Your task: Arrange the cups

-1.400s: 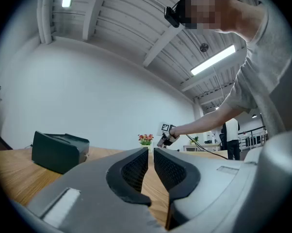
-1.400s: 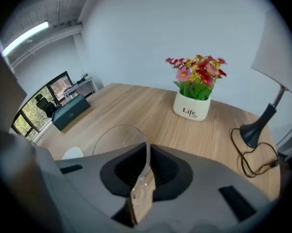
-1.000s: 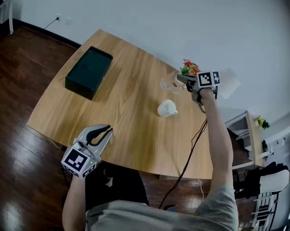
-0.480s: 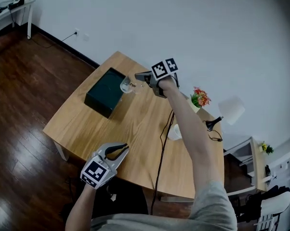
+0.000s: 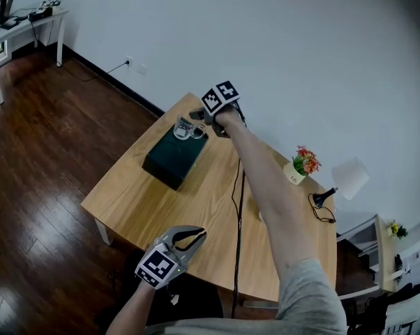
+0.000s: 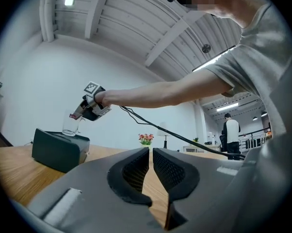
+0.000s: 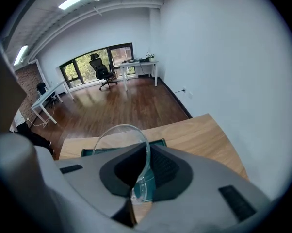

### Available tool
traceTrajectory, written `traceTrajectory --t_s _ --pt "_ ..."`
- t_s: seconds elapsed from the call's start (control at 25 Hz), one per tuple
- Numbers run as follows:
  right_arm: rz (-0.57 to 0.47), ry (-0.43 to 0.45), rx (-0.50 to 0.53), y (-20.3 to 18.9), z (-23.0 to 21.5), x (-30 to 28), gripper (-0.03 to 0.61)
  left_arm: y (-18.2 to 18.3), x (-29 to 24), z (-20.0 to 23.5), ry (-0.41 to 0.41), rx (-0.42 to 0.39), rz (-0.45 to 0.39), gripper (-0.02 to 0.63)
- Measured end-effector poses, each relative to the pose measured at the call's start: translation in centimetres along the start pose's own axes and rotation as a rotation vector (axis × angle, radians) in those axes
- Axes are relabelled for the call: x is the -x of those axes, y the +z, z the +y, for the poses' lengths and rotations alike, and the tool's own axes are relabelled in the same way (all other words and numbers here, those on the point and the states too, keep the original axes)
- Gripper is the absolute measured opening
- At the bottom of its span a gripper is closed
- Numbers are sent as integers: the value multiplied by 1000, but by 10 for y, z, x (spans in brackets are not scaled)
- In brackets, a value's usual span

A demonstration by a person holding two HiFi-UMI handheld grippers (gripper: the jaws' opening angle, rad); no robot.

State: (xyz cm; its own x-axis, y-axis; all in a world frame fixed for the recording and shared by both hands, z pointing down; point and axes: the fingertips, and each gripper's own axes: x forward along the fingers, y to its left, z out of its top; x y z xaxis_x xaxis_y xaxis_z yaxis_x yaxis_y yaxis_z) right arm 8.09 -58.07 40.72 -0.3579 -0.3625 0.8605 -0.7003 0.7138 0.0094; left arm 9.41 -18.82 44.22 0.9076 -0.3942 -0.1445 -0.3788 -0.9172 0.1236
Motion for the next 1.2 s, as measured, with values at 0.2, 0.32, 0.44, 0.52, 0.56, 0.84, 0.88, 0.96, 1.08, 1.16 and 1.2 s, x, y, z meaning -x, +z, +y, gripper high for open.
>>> traceTrajectory --t_s 0.2,0.32,0.44,0.52,0.56,0.84,0.88,0.96,1.08,1.16,1.2 --pt "52 -21 -8 -2 -10 -15 29 1 -1 -2 -9 2 3 37" --pt "39 8 -63 -9 -16 -14 29 2 1 0 -7 9 -1 37" --pt "-8 45 -82 -8 -15 -15 31 1 1 1 -4 8 3 34" --pt "-38 40 -53 -5 -15 -15 36 1 1 0 -7 8 3 34" --pt "-53 32 -41 -3 -16 -14 45 0 1 0 -8 10 3 34" --pt "-199 27 -99 -1 -24 13 74 -1 1 3 8 17 10 34" --pt "-230 32 -108 -2 -24 22 74 -2 1 3 12 14 13 34" --pt "-315 50 -109 -3 -19 46 72 -3 0 5 21 10 18 34" --pt "-480 83 -47 -12 4 91 69 -5 0 8 18 15 30 34" --pt "-603 103 19 -27 27 124 72 -11 -2 9 13 23 50 34" --pt "-664 118 48 -38 42 141 71 -14 -2 9 10 28 60 34"
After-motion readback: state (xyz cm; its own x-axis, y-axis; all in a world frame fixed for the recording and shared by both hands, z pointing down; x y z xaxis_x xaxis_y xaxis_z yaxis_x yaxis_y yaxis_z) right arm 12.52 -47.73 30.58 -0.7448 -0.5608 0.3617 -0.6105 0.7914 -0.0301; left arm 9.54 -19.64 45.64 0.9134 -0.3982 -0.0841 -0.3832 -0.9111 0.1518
